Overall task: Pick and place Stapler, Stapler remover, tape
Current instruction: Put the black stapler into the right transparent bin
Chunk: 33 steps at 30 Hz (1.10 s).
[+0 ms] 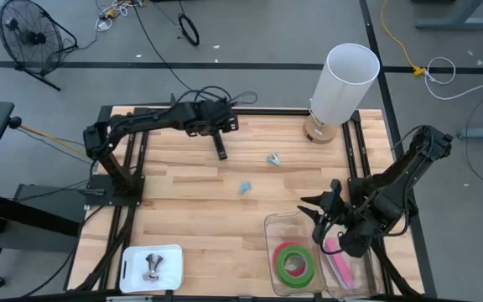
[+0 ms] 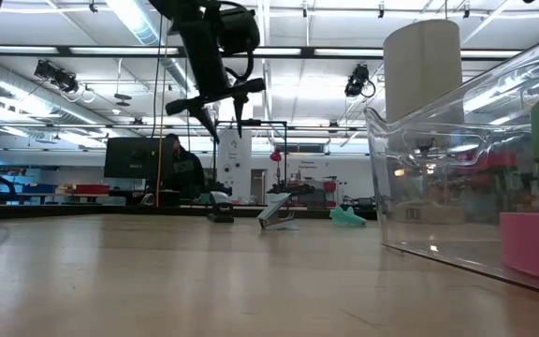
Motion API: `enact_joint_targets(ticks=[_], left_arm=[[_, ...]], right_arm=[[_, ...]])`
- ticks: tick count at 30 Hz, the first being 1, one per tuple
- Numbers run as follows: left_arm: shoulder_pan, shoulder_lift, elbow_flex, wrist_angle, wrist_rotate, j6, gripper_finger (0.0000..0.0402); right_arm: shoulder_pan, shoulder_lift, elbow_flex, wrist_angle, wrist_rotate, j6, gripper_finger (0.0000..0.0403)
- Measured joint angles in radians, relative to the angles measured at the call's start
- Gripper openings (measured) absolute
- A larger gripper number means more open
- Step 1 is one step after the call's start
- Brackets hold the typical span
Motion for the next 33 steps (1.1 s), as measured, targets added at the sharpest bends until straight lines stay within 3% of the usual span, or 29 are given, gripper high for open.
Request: enact_joint_targets(ticks=[13,24,29,33], left_arm=[[-0.017,0.18,-0.001,0.012,0.113,-0.181,0.0204],[0.037,0.246,0.0,0.008,0.265,-0.136,0.0204],[0.072,0.246,0.001,0.015,0.399,-0.111,0.0204],[0.085,0.247,0.001,0.05,0.421,-0.077,0.0204]], right_arm=[[0.001,0.0,0.0,-0.005,-0.042,-0.018,0.0118],[0.001,0.009,0.0,-0.005,-0.074,-0.03,0.0118],[0.001,0.009,0.0,-0.006,-0.065,-0.038,0.0118],[0.001,0.01,0.0,-0.005,-0.065,-0.044,0.0118]])
